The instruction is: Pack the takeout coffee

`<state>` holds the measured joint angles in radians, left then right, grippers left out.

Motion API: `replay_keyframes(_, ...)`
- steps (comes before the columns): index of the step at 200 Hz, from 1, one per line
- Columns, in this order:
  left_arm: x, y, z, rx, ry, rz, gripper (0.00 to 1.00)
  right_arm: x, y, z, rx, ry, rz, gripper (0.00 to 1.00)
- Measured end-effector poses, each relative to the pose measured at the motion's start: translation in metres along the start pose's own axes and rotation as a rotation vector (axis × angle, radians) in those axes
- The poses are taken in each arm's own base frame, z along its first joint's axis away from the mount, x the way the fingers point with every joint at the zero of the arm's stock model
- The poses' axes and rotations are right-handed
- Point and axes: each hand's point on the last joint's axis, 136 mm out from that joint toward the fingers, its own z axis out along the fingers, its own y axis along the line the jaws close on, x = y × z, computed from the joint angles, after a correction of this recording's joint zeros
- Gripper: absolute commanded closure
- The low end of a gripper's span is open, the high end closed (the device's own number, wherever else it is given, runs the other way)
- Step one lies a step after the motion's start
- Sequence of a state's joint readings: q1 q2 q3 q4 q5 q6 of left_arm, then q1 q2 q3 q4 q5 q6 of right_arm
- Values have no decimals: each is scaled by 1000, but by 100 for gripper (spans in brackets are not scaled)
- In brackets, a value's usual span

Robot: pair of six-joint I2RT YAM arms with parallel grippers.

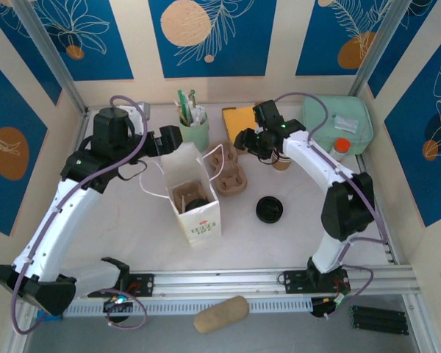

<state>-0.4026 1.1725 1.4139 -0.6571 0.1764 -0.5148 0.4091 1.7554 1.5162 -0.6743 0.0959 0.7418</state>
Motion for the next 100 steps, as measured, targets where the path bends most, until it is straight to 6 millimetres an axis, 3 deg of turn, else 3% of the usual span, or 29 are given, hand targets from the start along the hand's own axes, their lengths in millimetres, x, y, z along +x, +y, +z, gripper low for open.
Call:
replay_keyframes(42,-10,-5,6,6,-5,22,0,-26,-13,41,64,-2,86,51)
replay_keyframes(100,-16,-9,19,21,11,40,1,-58,-30,64,147,-57,164,53)
